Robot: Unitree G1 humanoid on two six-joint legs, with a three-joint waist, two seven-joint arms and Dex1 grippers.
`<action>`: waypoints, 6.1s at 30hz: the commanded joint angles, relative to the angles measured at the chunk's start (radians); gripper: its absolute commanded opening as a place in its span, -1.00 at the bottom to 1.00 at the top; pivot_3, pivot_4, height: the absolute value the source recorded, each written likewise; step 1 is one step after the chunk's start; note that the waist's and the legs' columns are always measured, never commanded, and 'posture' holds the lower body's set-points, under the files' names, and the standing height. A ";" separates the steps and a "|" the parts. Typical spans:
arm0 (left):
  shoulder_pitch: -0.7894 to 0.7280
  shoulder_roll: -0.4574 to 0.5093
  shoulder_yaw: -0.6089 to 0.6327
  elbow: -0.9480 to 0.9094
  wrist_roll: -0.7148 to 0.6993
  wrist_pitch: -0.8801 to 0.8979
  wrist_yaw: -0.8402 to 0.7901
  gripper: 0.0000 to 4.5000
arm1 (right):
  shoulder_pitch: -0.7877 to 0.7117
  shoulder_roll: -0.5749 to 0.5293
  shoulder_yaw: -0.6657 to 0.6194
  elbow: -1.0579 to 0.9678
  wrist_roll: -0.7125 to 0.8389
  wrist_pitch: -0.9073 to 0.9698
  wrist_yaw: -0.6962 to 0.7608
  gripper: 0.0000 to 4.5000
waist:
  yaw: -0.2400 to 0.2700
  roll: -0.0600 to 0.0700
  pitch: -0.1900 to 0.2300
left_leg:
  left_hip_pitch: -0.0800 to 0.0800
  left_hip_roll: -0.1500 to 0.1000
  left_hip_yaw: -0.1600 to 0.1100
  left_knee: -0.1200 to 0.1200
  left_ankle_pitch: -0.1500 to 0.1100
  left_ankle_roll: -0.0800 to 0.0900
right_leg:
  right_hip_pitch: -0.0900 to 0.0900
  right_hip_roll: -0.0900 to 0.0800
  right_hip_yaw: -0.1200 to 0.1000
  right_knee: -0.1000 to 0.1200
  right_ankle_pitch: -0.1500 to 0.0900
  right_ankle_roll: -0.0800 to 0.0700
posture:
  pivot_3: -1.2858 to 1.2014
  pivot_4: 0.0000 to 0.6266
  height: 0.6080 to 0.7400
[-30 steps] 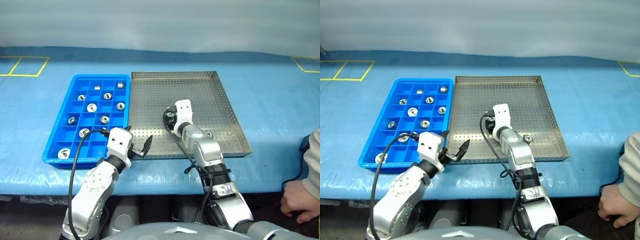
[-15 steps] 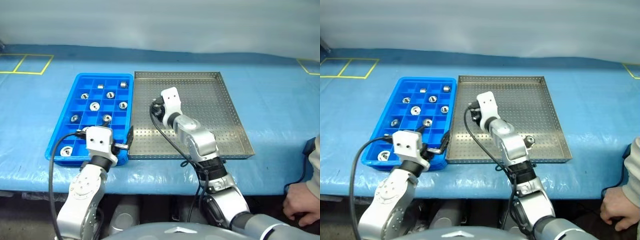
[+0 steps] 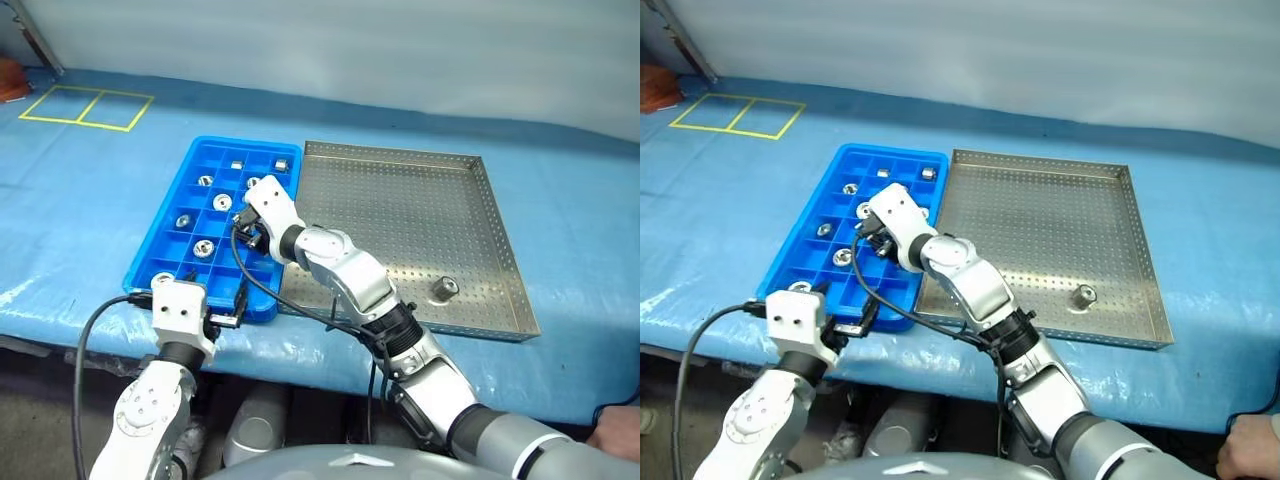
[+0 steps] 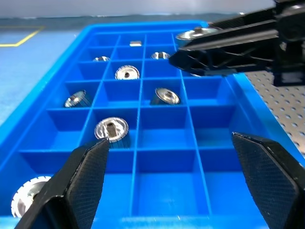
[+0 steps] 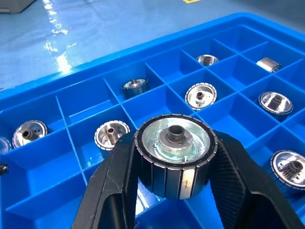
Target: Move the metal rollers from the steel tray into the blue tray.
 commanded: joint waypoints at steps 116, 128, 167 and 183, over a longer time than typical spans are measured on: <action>-0.018 -0.026 0.010 -0.068 -0.030 -0.020 -0.019 1.00 | 0.261 -0.178 -0.044 -0.498 0.078 0.202 0.033 0.99 | 0.212 -0.002 -0.001 | -0.006 0.000 0.001 0.001 -0.003 -0.004 | -0.009 0.001 -0.012 0.001 -0.003 -0.003 | 0.32 -0.52 1.00; -0.197 0.081 0.045 0.039 -0.044 0.035 -0.104 1.00 | 0.402 -0.304 -0.146 -0.618 0.051 0.246 -0.040 0.99 | 0.018 -0.001 -0.002 | -0.002 0.000 -0.003 0.003 -0.002 -0.004 | 0.003 0.001 -0.014 0.001 -0.004 -0.004 | 0.20 -0.52 1.00; -0.278 0.090 -0.052 0.081 -0.044 0.078 -0.139 1.00 | 0.485 -0.316 -0.180 -0.654 0.052 0.280 -0.138 0.99 | -0.183 -0.002 -0.002 | 0.003 0.000 -0.004 0.003 -0.001 -0.003 | 0.005 0.001 -0.004 0.003 -0.003 -0.003 | 0.17 -0.52 1.00; -0.279 0.088 -0.061 0.086 -0.046 0.072 -0.142 1.00 | 0.485 -0.314 -0.174 -0.656 0.051 0.283 -0.144 0.99 | -0.183 -0.002 -0.002 | 0.003 0.000 -0.004 0.003 -0.001 -0.003 | 0.005 0.001 -0.004 0.003 -0.003 -0.003 | 0.16 -0.52 1.00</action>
